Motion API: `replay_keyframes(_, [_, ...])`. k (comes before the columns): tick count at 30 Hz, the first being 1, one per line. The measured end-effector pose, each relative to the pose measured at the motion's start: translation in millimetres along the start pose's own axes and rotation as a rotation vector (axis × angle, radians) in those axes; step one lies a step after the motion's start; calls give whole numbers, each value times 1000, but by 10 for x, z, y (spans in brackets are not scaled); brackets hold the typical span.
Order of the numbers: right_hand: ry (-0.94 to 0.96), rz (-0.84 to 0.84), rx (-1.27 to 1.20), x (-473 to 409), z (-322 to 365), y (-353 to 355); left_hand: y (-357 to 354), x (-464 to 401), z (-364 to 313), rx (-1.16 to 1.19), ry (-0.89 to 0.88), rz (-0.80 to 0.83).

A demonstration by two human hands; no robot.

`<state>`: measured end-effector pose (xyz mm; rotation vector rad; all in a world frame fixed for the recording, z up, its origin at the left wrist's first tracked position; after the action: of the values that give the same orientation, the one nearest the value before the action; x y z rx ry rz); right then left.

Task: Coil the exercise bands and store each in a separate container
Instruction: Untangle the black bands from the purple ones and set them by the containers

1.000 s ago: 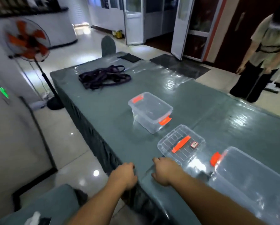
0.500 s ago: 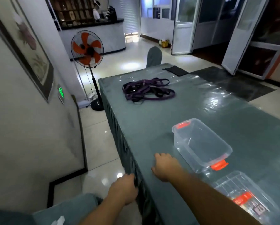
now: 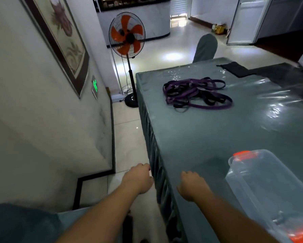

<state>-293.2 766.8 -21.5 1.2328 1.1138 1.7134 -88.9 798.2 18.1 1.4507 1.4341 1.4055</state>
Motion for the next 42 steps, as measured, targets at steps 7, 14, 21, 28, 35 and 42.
replay_keyframes(7, [-45, -47, 23, -877, 361, 325, 303, -1000, 485, -31, -31, -38])
replay_keyframes(14, [-96, -80, 28, -1714, 872, 790, 550, -1843, 912, -14, -74, -30])
replay_keyframes(21, [-64, -127, 45, -2477, 1370, 1249, 719, -2433, 1279, 36, -31, -1])
replay_keyframes(28, [-26, -143, 36, -3489, 1674, 1489, 769, -3188, 1550, 40, 34, 45])
replay_keyframes(35, [-17, -128, 5, -4640, 1660, 1653, 1166, -4327, 1695, -9, 67, 9])
replay_keyframes(42, [-90, -79, -35, -5330, 1255, 1659, 1495, -5315, 1357, -55, -10, 0])
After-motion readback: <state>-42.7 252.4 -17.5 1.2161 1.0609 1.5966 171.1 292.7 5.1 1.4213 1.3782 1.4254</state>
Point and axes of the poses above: each hand's wrist, its own x-axis away from the middle knuckle, its own y-axis out of the back of the hand, z = x × y, the point moved 5 cm from there along -x, towards the middle knuckle, and after that the axes turned 13 degrees about -z, right-handed, at the moved point
